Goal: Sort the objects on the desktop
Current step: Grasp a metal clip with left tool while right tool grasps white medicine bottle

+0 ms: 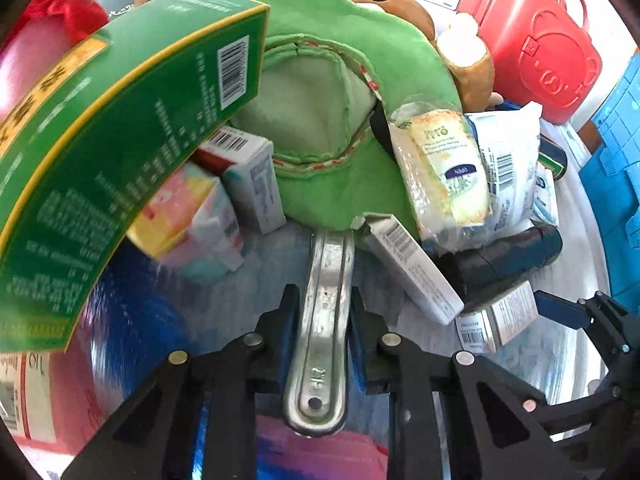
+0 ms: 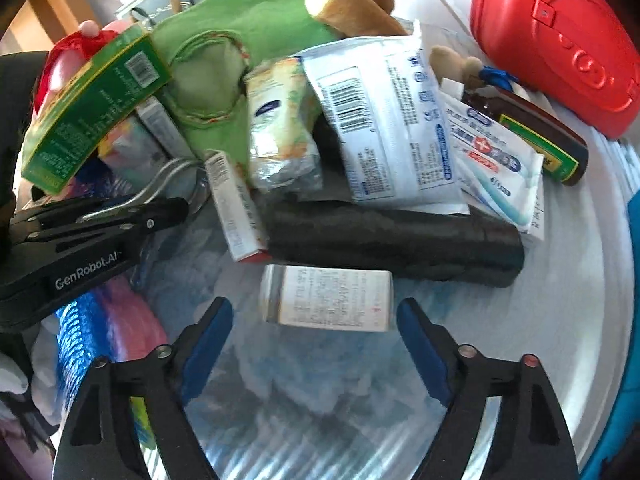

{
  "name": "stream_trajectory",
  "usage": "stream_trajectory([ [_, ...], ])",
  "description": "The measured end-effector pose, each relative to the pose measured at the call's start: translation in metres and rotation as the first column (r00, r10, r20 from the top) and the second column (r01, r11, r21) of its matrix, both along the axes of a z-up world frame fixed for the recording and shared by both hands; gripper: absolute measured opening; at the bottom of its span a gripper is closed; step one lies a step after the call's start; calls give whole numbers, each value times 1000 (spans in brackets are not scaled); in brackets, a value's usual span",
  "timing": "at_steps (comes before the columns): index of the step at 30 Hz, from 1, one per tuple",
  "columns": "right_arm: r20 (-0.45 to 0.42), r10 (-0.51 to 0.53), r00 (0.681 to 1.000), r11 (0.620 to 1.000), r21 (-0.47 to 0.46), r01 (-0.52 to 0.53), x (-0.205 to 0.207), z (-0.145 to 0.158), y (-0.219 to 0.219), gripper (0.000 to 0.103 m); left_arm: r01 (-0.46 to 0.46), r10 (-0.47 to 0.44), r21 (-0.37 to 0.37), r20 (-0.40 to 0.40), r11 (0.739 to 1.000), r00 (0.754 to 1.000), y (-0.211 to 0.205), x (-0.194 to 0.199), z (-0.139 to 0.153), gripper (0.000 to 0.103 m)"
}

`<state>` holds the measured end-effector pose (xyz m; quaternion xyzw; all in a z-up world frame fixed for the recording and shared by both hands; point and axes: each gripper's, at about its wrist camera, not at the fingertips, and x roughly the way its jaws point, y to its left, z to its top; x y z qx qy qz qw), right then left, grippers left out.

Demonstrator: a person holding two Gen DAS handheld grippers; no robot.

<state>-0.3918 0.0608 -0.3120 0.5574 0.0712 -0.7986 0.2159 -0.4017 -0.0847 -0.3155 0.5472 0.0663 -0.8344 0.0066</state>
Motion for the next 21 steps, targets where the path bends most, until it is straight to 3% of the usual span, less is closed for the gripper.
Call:
stream_trajectory([
  [3, -4, 2, 1000, 1000, 20, -2, -1, -2, -3, 86, 0, 0, 5, 3, 1000, 1000, 0, 4, 1, 23],
  [6, 0, 7, 1000, 999, 40, -7, -2, -5, -5, 73, -2, 2, -1, 6, 1000, 1000, 0, 5, 3, 23],
  [10, 4, -4, 1000, 999, 51, 3, -6, -8, -4, 72, 9, -9, -6, 14, 1000, 1000, 2, 3, 3, 23],
  [12, 7, -9, 1000, 998, 55, 9, -8, -8, -4, 64, 9, -9, -4, 26, 1000, 1000, 2, 0, 0, 23],
  [16, 4, -11, 1000, 998, 66, 10, -9, -5, -2, 63, -3, 3, -1, 33, 1000, 999, 2, 1, -2, 23],
  [21, -9, -26, 1000, 999, 36, 27, -5, 12, 4, 63, -8, 8, 22, -29, 1000, 1000, 3, 15, 25, 23],
])
